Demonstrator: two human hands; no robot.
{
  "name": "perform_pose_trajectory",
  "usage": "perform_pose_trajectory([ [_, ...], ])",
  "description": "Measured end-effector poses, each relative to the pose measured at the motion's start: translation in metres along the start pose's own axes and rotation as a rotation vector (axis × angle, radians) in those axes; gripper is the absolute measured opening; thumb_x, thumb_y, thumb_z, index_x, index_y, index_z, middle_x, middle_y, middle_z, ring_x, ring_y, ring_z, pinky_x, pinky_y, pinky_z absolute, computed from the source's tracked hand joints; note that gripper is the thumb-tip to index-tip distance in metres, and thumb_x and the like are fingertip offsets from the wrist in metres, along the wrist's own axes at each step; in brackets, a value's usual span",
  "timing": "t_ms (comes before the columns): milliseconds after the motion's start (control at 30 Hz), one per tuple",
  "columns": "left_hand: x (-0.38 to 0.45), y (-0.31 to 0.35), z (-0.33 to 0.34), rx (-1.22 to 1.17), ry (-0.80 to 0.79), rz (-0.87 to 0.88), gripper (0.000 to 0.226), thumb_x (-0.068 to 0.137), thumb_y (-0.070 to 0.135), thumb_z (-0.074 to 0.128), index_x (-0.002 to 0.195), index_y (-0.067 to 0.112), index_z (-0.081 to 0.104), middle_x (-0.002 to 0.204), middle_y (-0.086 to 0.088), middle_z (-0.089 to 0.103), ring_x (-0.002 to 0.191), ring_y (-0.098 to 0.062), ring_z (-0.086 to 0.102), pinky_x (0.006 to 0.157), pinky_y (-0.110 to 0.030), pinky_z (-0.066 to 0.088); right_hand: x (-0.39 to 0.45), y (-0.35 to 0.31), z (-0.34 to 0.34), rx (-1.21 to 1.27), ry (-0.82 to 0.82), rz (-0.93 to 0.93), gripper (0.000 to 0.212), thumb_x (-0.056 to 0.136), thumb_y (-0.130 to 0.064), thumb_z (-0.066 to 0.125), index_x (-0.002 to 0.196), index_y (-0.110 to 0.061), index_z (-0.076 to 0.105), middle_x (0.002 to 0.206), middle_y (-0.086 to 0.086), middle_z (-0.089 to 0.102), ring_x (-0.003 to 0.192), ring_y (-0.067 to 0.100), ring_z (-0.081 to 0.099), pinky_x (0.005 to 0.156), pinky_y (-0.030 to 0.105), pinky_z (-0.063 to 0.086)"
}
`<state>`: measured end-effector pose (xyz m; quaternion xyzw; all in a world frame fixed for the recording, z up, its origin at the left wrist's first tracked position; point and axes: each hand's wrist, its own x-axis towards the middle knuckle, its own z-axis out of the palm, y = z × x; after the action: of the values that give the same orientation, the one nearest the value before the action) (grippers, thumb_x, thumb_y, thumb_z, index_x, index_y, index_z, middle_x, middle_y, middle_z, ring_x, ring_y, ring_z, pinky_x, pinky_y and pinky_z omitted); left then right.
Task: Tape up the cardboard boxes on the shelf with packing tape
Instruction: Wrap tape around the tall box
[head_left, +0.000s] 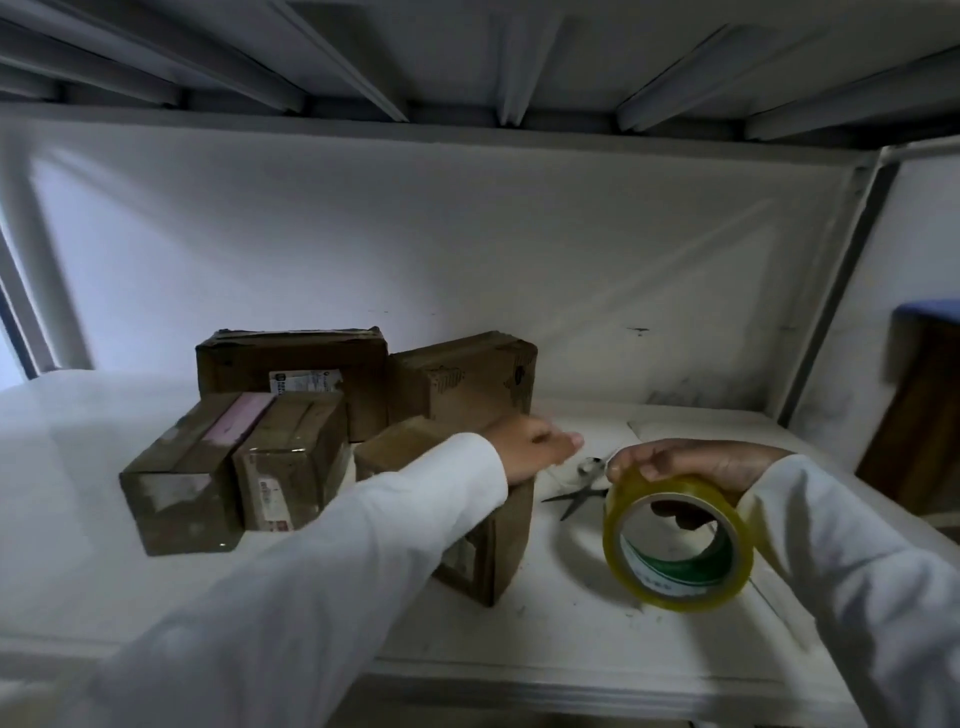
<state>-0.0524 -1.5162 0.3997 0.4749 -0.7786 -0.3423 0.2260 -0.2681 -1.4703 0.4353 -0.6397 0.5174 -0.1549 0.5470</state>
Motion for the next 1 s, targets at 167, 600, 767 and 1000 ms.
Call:
perform_pose_trajectory([
  [167, 0.009, -0.014, 0.011, -0.141, 0.038, -0.023, 0.041, 0.099, 0.042, 0.042, 0.080, 0.016, 0.067, 0.077, 0.005, 0.069, 0.087, -0.014, 0.065, 0.084, -0.025, 0.043, -0.017, 0.010, -0.009, -0.107, 0.085, 0.180, 0.046, 0.053, -0.044, 0.074, 0.097, -0.031, 0.074, 0.089, 0.005, 0.063, 0.071, 0.012, 0.058, 0.057, 0.020, 0.049],
  [600, 0.018, -0.022, 0.020, -0.008, 0.068, 0.039, 0.054, 0.102, 0.044, 0.026, 0.074, 0.026, 0.068, 0.068, 0.008, 0.071, 0.081, -0.010, 0.067, 0.096, -0.032, 0.045, -0.015, -0.011, -0.034, -0.309, -0.094, 0.247, 0.057, 0.056, -0.046, 0.071, 0.108, -0.024, 0.063, 0.072, -0.008, 0.066, 0.059, 0.003, 0.060, 0.051, 0.016, 0.046],
  [767, 0.017, -0.022, 0.017, -0.242, 0.063, 0.039, 0.043, 0.093, 0.051, 0.047, 0.076, 0.021, 0.072, 0.074, 0.004, 0.073, 0.082, -0.013, 0.068, 0.094, -0.036, 0.049, -0.010, 0.000, -0.026, -0.307, -0.121, 0.277, 0.042, 0.063, -0.036, 0.071, 0.103, -0.025, 0.065, 0.078, -0.009, 0.069, 0.066, 0.003, 0.065, 0.056, 0.014, 0.048],
  [1000, 0.014, -0.022, 0.016, -0.319, 0.128, 0.191, 0.018, 0.081, 0.011, 0.073, 0.068, 0.024, 0.069, 0.067, 0.017, 0.068, 0.067, 0.008, 0.060, 0.073, -0.012, 0.047, 0.016, 0.022, -0.003, -0.567, 0.027, 0.445, 0.051, 0.068, -0.055, 0.072, 0.116, -0.045, 0.057, 0.124, -0.005, 0.054, 0.113, 0.022, 0.054, 0.098, 0.033, 0.045],
])
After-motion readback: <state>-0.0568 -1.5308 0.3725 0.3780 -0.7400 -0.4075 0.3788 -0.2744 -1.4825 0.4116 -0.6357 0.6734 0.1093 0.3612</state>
